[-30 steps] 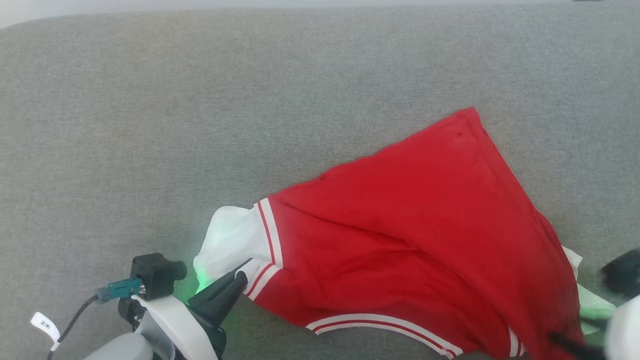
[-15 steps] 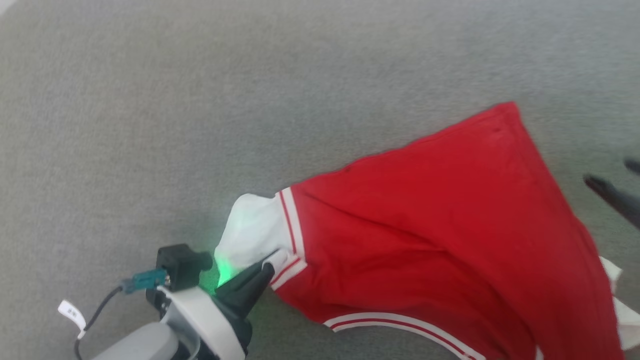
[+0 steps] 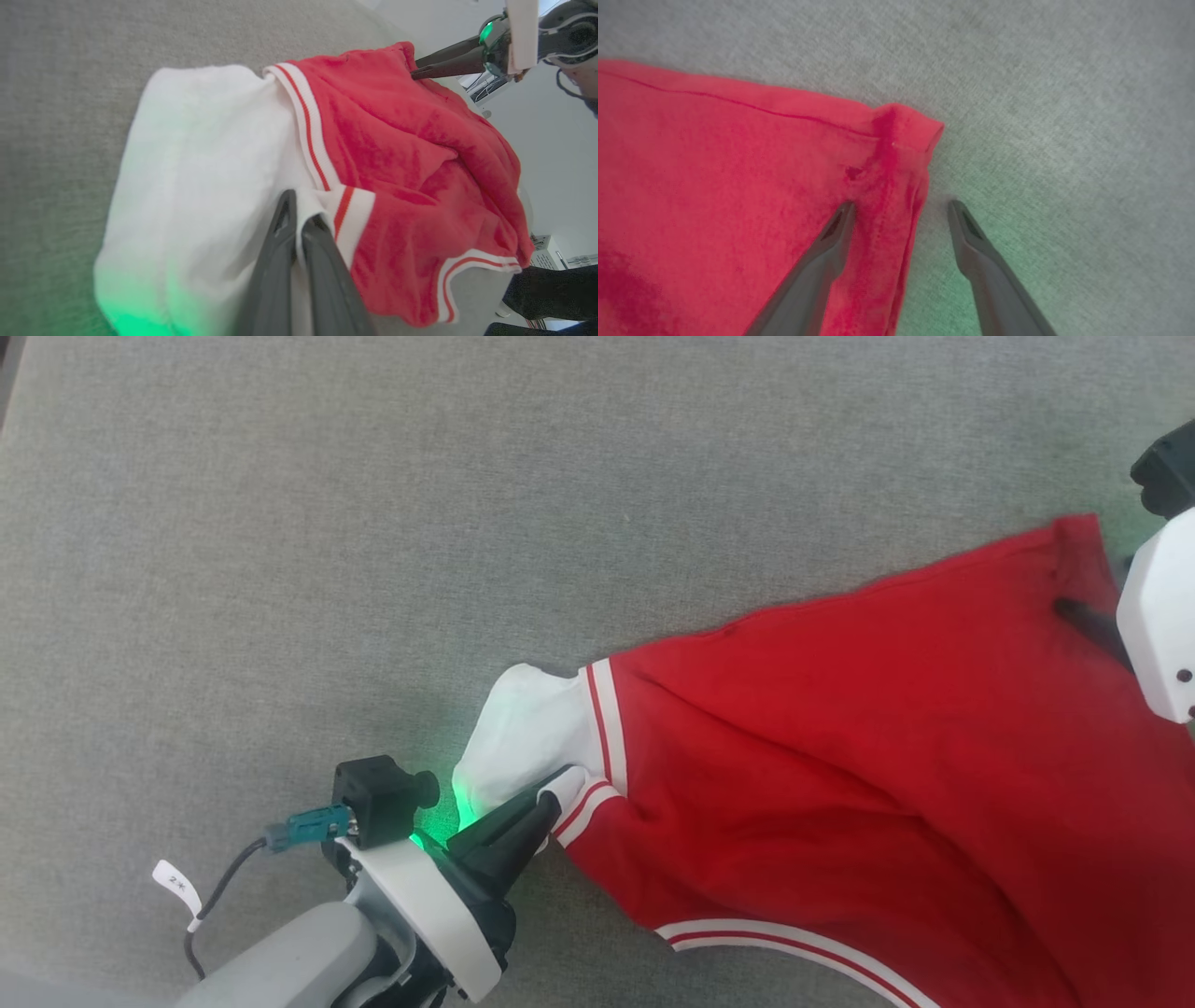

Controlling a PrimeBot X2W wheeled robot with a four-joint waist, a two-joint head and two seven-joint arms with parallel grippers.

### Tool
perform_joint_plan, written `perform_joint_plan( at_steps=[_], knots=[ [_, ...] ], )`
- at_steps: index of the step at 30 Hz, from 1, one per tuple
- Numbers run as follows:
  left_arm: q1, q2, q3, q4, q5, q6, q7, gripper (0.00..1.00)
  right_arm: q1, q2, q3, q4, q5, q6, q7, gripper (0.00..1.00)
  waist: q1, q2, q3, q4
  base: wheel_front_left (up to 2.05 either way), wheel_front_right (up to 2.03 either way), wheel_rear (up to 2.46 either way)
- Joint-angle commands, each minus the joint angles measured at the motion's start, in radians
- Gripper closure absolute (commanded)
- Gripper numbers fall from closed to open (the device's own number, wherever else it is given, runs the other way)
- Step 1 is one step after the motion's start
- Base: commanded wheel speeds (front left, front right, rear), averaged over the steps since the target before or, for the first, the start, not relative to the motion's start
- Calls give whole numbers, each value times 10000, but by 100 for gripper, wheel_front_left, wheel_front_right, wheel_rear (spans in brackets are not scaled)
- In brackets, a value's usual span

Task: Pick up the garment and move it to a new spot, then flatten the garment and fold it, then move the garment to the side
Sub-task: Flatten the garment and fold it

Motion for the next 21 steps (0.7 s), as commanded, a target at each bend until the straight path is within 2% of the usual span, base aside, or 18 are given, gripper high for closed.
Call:
perform_joint_plan(
  at_steps=[1,2,3,5,11,15,16,21],
  knots=[
    [2,-30,16,113,12,30,3,100,200,75,438,407,148,-9,-22,0,0,0,20,51,0,0,0],
    [46,-27,52,117,16,32,3,100,192,43,606,496,228,-9,-86,36,0,0,9,46,0,0,0],
    [96,-18,94,121,20,32,3,100,156,8,757,577,310,-9,-156,60,0,0,-7,28,0,0,0],
    [153,8,153,157,6,32,3,100,67,47,807,774,530,-9,-400,98,0,0,-66,-31,0,0,0],
    [-170,138,596,195,225,32,1,100,-595,351,-197,1507,774,-12,-2025,100,0,0,-325,-339,0,0,0],
    [-843,327,797,200,31,32,1,100,-1080,1036,-1078,2408,623,-10,-2940,100,0,0,-453,-626,0,0,0],
    [-843,327,797,200,31,32,1,100,-1080,1036,-1078,2408,623,-10,-2940,100,0,0,-453,-626,0,0,0],
    [-2673,687,826,209,-1078,30,18,100,-2262,1926,-2568,3730,187,-10,-4159,100,0,0,-333,-1046,0,0,0]
  ],
)
